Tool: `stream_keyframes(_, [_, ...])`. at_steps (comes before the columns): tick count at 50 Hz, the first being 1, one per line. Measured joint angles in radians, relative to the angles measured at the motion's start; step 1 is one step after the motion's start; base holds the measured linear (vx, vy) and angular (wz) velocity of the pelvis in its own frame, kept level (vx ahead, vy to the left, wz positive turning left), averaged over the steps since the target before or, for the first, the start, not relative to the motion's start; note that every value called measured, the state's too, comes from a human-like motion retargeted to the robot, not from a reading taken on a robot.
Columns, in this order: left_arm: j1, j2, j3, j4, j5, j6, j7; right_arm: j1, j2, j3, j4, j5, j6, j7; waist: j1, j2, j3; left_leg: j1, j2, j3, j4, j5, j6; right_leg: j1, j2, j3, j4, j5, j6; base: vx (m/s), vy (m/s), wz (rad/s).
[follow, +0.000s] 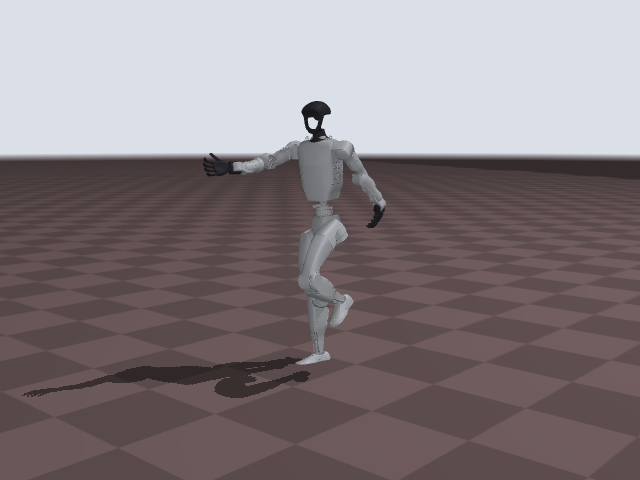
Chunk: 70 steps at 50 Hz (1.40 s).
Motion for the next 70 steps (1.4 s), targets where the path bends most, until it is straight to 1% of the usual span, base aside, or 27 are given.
stream_keyframes(5, [0.029,0.018,-0.034,0.001,0.025,0.035,-0.02,-0.111,-0.009,0.061,0.0,0.005,0.002,-0.005,-0.039,-0.026,-0.029,-0.046,-0.053,-0.036,0.014,0.009,0.017,-0.016,-0.004,-0.027,0.0,-0.001,-0.004,0.02,0.0,0.34])
stream_keyframes(9, [-0.128,0.014,0.002,0.003,0.03,0.005,0.029,0.02,0.071,0.079,-0.065,-0.169,-0.007,-0.038,-0.103,-0.027,-0.08,0.09,-0.108,-0.039,-0.26,0.076,-0.026,-0.025,0.009,-0.037,0.0,-0.011,-0.001,0.01,0.01,0.06])
stream_keyframes(12, [-0.358,0.027,0.066,0.037,0.066,-0.008,0.125,0.227,0.163,0.051,-0.151,-0.279,0.016,-0.05,-0.145,-0.045,-0.065,0.356,-0.202,-0.013,-0.731,0.229,-0.082,0.012,-0.004,-0.032,0.011,-0.026,-0.002,0.09,0.07,-0.14])
stream_keyframes(14, [-0.566,0.061,0.145,0.056,0.09,0.0,0.271,0.392,0.21,0.019,-0.184,-0.314,0.048,-0.04,-0.15,-0.037,0.001,0.665,-0.274,0.005,-1.216,0.337,-0.121,0.063,0.004,-0.024,0.065,-0.051,-0.011,0.17,0.11,-0.37])
stream_keyframes(15, [-0.684,0.084,0.198,0.063,0.095,0.001,0.366,0.475,0.227,0.001,-0.191,-0.327,0.061,-0.037,-0.148,-0.023,0.053,0.854,-0.308,0.015,-1.484,0.361,-0.138,0.102,0.017,-0.024,0.097,-0.066,-0.014,0.15,0.18,0.08])
stream_keyframes(17, [-0.909,0.126,0.286,0.037,0.032,-0.033,0.503,0.644,0.231,-0.031,-0.134,-0.378,0.07,-0.008,-0.206,0.041,0.093,1.074,-0.313,0.001,-1.826,0.333,-0.166,0.084,0.071,-0.07,0.234,-0.097,-0.049,0.04,0.24,1.04])
stream_keyframes(19, [-1.127,0.156,0.335,0.003,0.024,-0.026,0.515,0.811,0.218,-0.045,-0.01,-0.494,0.126,0.086,-0.29,0.095,0.084,1.134,-0.288,-0.026,-2.002,0.358,-0.222,-0.086,0.089,-0.131,0.55,-0.088,-0.094,-0.13,0.23,1.76])
stream_keyframes(20, [-1.236,0.171,0.35,-0.013,0.052,-0.007,0.495,0.893,0.209,-0.045,0.065,-0.562,0.164,0.149,-0.331,0.114,0.066,1.128,-0.278,-0.04,-2.061,0.386,-0.247,-0.22,0.077,-0.156,0.762,-0.052,-0.108,-0.16,0.18,1.81])
stream_keyframes(21, [-1.339,0.185,0.344,-0.035,0.066,0.012,0.477,0.977,0.202,-0.039,0.132,-0.621,0.203,0.21,-0.371,0.128,0.064,1.124,-0.266,-0.066,-2.087,0.399,-0.251,-0.334,0.052,-0.17,0.943,0.036,-0.101,-0.13,0.15,1.79])
stream_keyframes(23, [-1.545,0.216,0.317,-0.077,0.069,0.041,0.454,1.144,0.189,-0.025,0.238,-0.711,0.264,0.33,-0.449,0.153,0.086,1.127,-0.242,-0.124,-2.105,0.404,-0.247,-0.514,-0.002,-0.19,1.256,0.143,-0.092,-0.05,0.12,1.71])
stream_keyframes(25, [-1.733,0.254,0.28,-0.121,0.064,0.06,0.454,1.304,0.177,-0.008,0.285,-0.746,0.288,0.431,-0.52,0.165,0.127,1.15,-0.227,-0.169,-2.105,0.406,-0.239,-0.629,-0.083,-0.207,1.518,0.076,-0.124,0.02,0.1,1.34])
stream_keyframes(28, [-1.936,0.328,0.229,-0.212,0.058,0.049,0.501,1.521,0.152,0.016,0.27,-0.726,0.267,0.492,-0.618,0.178,0.149,1.154,-0.214,-0.21,-2.105,0.416,-0.219,-0.768,-0.183,-0.201,1.818,-0.077,-0.169,0.03,0.07,0.86])
stream_keyframes(30, [-2.028,0.377,0.195,-0.265,0.035,0.012,0.525,1.651,0.137,0.032,0.254,-0.679,0.24,0.508,-0.671,0.195,0.14,1.136,-0.192,-0.232,-2.105,0.42,-0.208,-0.848,-0.17,-0.18,1.941,-0.092,-0.164,0.04,0.02,0.46])
stream_keyframes(32, [-2.087,0.407,0.168,-0.286,0.002,-0.019,0.52,1.751,0.129,0.034,0.265,-0.614,0.232,0.532,-0.682,0.209,0.126,1.125,-0.174,-0.227,-2.105,0.421,-0.207,-0.895,-0.113,-0.158,1.997,-0.088,-0.156,0.03,-0.01,-0.15])
stream_keyframes(35, [-2.127,0.417,0.152,-0.276,-0.03,-0.017,0.499,1.837,0.133,0.017,0.304,-0.537,0.257,0.571,-0.651,0.207,0.104,1.122,-0.185,-0.199,-2.105,0.421,-0.209,-0.911,-0.069,-0.132,2.014,-0.108,-0.172,0.05,-0.02,-0.54])
stream_keyframes(38, [-2.065,0.382,0.187,-0.277,-0.038,-0.004,0.489,1.842,0.155,-0.002,0.314,-0.492,0.273,0.581,-0.608,0.191,0.076,1.116,-0.213,-0.182,-2.105,0.41,-0.211,-0.842,-0.065,-0.137,1.915,-0.108,-0.179,0.05,-0.03,-0.39])
stream_keyframes(41, [-1.88,0.305,0.259,-0.306,-0.05,-0.021,0.469,1.775,0.176,-0.015,0.309,-0.443,0.259,0.543,-0.563,0.188,0.044,1.116,-0.231,-0.175,-2.105,0.394,-0.216,-0.692,-0.008,-0.144,1.654,-0.079,-0.135,0.06,-0.06,-0.22])
stream_keyframes(45, [-1.572,0.161,0.305,-0.225,-0.051,-0.029,0.432,1.564,0.199,-0.014,0.317,-0.36,0.228,0.407,-0.437,0.172,0.023,1.146,-0.285,-0.15,-2.105,0.388,-0.2,-0.338,0.049,-0.148,0.981,-0.036,-0.085,0.09,-0.08,-0.58])
stream_keyframes(48, [-1.368,0.082,0.217,-0.048,0.072,-0.035,0.426,1.316,0.221,0.039,0.315,-0.244,0.184,0.299,-0.244,0.112,0.055,1.154,-0.357,-0.094,-2.036,0.392,-0.155,-0.012,0.042,-0.119,0.421,-0.16,-0.034,0.04,-0.19,-1.51])
stream_keyframes(50, [-1.201,0.054,0.115,0.052,0.267,-0.014,0.369,1.127,0.224,0.114,0.313,-0.138,0.179,0.285,-0.105,0.037,0.072,1.014,-0.393,-0.022,-1.763,0.387,-0.148,0.098,-0.013,-0.075,0.172,-0.134,-0.017,-0.11,-0.27,-1.66])
stream_keyframes(52, [-0.983,0.051,0.047,0.076,0.322,0.012,0.283,0.924,0.175,0.082,0.309,-0.171,0.2,0.248,-0.065,0.015,0.029,0.647,-0.289,0.0,-1.201,0.385,-0.177,0.101,-0.016,-0.072,0.02,-0.043,-0.04,-0.17,-0.2,-0.38])
stream_keyframes(54, [-0.749,0.056,0.051,0.065,0.268,0.01,0.267,0.727,0.102,-0.001,0.263,-0.207,0.19,0.167,-0.064,0.037,0.026,0.396,-0.19,-0.031,-0.805,0.369,-0.173,0.107,0.001,-0.07,0.0,-0.02,-0.033,-0.07,-0.09,0.05])
stream_keyframes(57, [-0.424,0.062,0.07,0.047,0.126,-0.009,0.219,0.437,0.027,-0.089,0.159,-0.132,0.134,0.081,-0.063,0.044,0.042,0.143,-0.078,-0.039,-0.388,0.255,-0.104,0.109,-0.003,-0.055,0.0,-0.012,-0.019,-0.01,-0.06,-0.25])
stream_keyframes(60, [-0.168,0.076,0.03,0.046,-0.014,-0.024,0.163,0.19,-0.004,-0.034,0.088,0.061,0.029,0.027,-0.024,0.017,0.041,-0.023,0.001,-0.037,-0.121,0.211,-0.062,0.08,-0.021,-0.013,0.0,-0.01,-0.049,0.01,-0.06,-0.55])
stream_keyframes(62, [-0.055,0.092,0.037,0.049,-0.059,-0.018,0.168,0.062,-0.027,0.03,0.085,0.12,-0.01,-0.013,-0.001,0.004,0.035,-0.085,0.013,-0.048,-0.022,0.197,-0.043,0.066,-0.024,0.0,0.0,-0.009,-0.058,0.04,-0.04,-0.28])
stream_keyframes(65, [0.035,0.102,0.089,0.052,-0.092,-0.001,0.189,-0.068,-0.045,0.068,0.098,0.121,-0.02,-0.061,-0.006,-0.005,0.008,-0.128,-0.021,-0.068,0.032,0.176,-0.022,0.049,-0.022,-0.007,0.0,-0.009,-0.051,0.05,-0.01,0.19])
stream_keyframes(70, [-0.037,0.064,0.069,0.037,-0.11,0.007,0.18,-0.049,0.029,0.043,0.06,0.112,-0.044,-0.071,-0.087,-0.005,-0.071,-0.032,-0.119,-0.084,-0.166,0.201,-0.046,0.015,-0.001,-0.04,0.0,-0.021,-0.041,0.05,0.01,0.36])
